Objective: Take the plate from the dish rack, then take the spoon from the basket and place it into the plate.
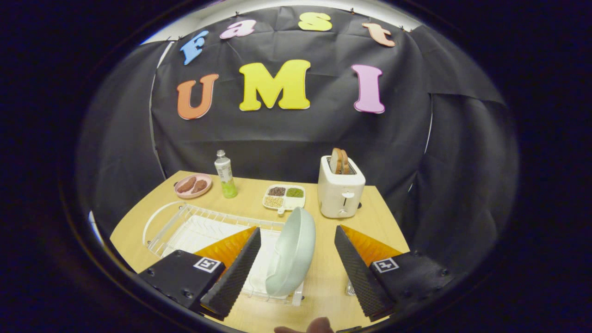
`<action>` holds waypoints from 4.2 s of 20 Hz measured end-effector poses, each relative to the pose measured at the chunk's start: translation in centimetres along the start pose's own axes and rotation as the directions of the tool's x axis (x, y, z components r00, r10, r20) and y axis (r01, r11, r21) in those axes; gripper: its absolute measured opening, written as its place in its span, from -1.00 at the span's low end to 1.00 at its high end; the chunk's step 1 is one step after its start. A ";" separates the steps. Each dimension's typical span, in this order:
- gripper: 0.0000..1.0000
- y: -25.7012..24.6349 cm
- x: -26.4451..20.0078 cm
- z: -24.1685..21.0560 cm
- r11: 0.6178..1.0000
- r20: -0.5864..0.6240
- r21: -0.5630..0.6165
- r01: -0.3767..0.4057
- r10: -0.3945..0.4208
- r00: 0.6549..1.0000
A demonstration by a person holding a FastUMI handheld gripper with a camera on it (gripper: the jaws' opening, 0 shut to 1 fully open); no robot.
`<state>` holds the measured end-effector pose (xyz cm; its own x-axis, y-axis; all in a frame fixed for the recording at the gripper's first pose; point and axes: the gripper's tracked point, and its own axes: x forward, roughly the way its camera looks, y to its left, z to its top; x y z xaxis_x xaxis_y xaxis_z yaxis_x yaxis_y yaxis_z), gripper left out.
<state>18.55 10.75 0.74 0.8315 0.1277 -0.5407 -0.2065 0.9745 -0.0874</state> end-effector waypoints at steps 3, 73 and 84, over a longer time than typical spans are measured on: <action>1.00 0.0 2.3 -1.0 1.000 -0.091 -0.001 0.002 -0.002 0.996; -0.24 12.6 -5.8 -27.5 0.707 -0.265 0.695 -0.132 0.422 0.867; 0.12 10.7 -3.9 -25.4 0.738 -0.198 0.658 -0.147 0.359 0.912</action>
<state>-0.01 15.99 -19.34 0.5823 0.4294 -0.6904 0.0646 0.8220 0.5658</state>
